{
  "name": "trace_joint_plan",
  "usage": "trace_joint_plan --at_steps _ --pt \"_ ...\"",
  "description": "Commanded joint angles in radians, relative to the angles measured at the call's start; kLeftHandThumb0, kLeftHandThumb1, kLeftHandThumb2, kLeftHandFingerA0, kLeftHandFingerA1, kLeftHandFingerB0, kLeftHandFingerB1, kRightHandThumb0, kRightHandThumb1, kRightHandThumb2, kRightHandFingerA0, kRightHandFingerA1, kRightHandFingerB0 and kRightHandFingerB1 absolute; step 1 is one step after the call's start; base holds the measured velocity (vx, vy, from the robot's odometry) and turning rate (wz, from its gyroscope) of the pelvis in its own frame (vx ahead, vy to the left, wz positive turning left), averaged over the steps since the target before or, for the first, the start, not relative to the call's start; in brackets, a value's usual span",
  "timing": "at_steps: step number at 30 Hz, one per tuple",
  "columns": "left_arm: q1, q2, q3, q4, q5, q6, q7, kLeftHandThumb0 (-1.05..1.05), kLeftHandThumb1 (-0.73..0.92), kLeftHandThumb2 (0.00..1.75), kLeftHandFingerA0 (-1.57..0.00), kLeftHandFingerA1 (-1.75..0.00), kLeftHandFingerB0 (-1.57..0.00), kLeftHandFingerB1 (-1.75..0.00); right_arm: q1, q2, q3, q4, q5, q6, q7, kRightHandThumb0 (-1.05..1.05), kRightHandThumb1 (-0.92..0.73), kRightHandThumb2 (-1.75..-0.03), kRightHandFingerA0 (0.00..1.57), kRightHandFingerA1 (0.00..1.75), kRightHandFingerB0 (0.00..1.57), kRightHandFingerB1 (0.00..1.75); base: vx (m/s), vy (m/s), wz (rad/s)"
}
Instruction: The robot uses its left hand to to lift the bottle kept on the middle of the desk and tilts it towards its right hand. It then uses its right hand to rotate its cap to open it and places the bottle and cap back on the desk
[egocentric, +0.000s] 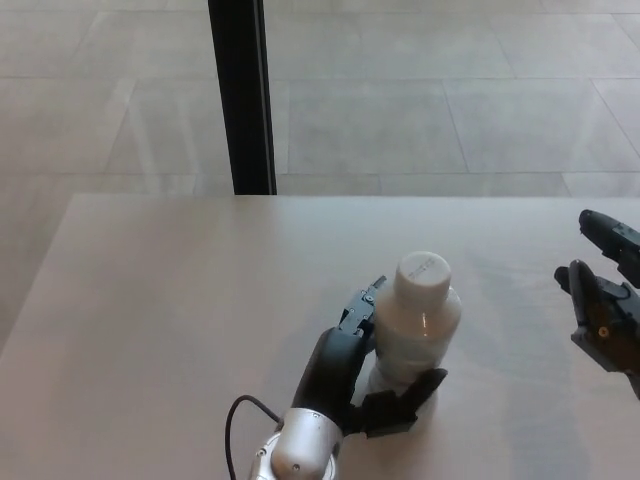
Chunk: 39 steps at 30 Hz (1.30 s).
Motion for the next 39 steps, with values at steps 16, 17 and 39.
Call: trace_joint_plan --at_steps 16,17,39 --pt "-0.050 -0.136 0.015 0.165 0.164 -0.121 0.503 0.07 0.79 1.16 -0.73 -1.75 -0.57 -1.75 0.011 -0.015 -0.026 -0.055 0.022 -0.008 0.019 -0.49 -0.63 -0.59 0.87 0.83 0.50 0.37 0.00 0.000 0.00" --pt "-0.051 -0.135 0.012 0.168 0.165 -0.121 0.505 0.07 0.79 1.16 -0.73 -1.75 -0.57 -1.75 0.013 -0.016 -0.028 -0.056 0.023 -0.007 0.021 -0.49 -0.63 -0.59 0.87 0.83 0.50 0.37 0.00 0.000 0.00" --pt "-0.115 0.141 0.006 -0.015 0.299 0.121 0.243 0.15 0.59 1.18 -0.86 -1.75 -0.78 -1.43 0.032 -0.182 0.245 -0.168 -0.125 0.025 0.152 -0.49 -0.54 -0.57 0.82 0.94 0.51 0.36 0.00 0.000 0.00"
